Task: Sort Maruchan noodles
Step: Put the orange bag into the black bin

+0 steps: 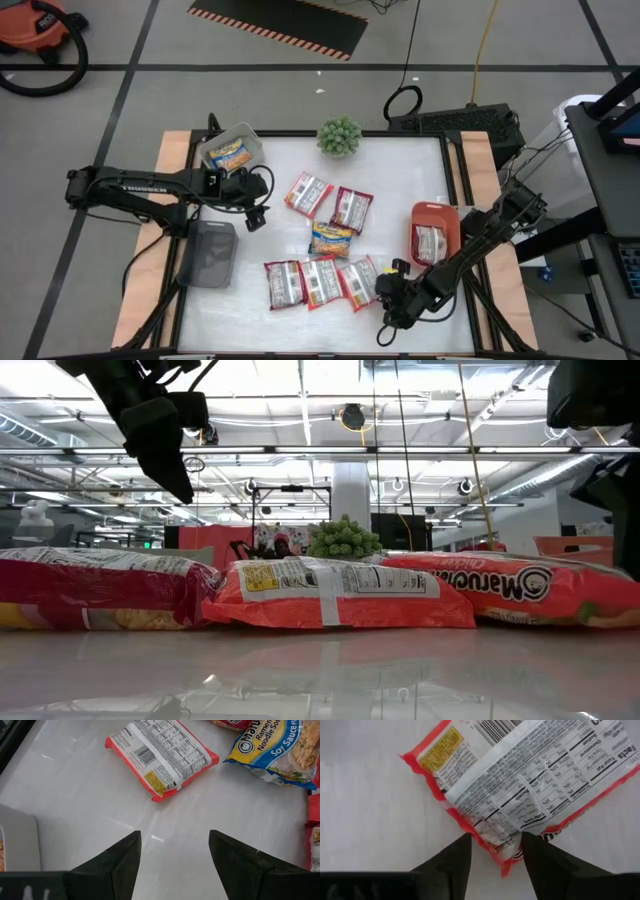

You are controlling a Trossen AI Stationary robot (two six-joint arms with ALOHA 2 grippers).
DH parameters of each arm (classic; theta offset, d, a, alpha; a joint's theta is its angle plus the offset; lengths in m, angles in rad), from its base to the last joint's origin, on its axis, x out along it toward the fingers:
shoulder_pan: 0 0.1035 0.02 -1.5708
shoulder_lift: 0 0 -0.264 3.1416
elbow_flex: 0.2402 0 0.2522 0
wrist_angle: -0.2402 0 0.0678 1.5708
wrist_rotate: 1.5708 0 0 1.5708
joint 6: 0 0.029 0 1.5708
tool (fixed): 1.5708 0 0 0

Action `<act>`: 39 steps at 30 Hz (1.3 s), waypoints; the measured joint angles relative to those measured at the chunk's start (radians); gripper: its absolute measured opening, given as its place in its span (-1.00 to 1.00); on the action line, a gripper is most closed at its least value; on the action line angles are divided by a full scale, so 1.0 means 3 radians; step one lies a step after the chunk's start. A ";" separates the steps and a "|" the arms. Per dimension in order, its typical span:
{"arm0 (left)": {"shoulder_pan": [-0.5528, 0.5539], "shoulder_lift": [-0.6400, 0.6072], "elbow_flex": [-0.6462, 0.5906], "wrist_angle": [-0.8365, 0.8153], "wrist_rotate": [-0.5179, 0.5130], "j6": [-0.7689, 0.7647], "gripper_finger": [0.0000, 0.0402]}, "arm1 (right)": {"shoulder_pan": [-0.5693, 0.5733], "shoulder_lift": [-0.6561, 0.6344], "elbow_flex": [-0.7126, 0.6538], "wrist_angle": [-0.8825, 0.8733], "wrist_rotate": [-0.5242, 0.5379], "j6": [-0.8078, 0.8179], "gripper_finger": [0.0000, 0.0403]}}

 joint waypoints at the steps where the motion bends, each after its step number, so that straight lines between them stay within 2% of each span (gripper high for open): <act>1: 0.0000 0.0001 0.0000 0.0000 0.0000 0.0001 0.19 | 0.0000 0.0012 0.0000 -0.0011 0.0000 -0.0007 -0.16; 18: 0.0000 0.0001 -0.0001 0.0005 -0.0003 -0.0003 0.19 | 0.0000 -0.0110 -0.0001 -0.0356 -0.0003 0.0231 -0.16; 29: 0.0000 0.0001 -0.0001 0.0006 -0.0004 -0.0013 0.19 | -0.0007 0.0057 -0.0002 -0.0350 -0.0078 0.0257 -0.17; 33: 0.0000 0.0001 -0.0001 0.0027 -0.0004 -0.0014 0.19 | -0.0009 0.0067 -0.0001 -0.0332 -0.0050 0.0245 -0.32; 39: 0.0001 0.0001 -0.0001 0.0168 -0.0004 -0.0012 0.19 | -0.0010 0.0071 -0.0001 -0.0323 -0.0004 0.0178 -0.81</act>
